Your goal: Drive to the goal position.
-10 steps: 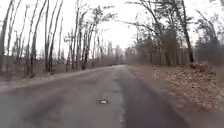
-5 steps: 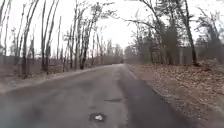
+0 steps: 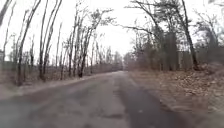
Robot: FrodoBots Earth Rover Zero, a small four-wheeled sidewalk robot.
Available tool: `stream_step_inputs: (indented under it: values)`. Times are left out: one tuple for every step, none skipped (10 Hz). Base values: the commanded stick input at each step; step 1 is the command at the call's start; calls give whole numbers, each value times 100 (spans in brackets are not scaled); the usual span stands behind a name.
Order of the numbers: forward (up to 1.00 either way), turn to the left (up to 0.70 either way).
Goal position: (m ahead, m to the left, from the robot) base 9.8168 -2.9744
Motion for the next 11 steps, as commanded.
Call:
stream_step_inputs:
  values:
    - [100, 0]
    - [100, 0]
    - [100, 0]
    - [100, 0]
    - [100, -40]
    - [100, -40]
    - [100, -40]
    - [100, 0]
    - [100, 0]
    - [100, 0]
    - [100, 0]
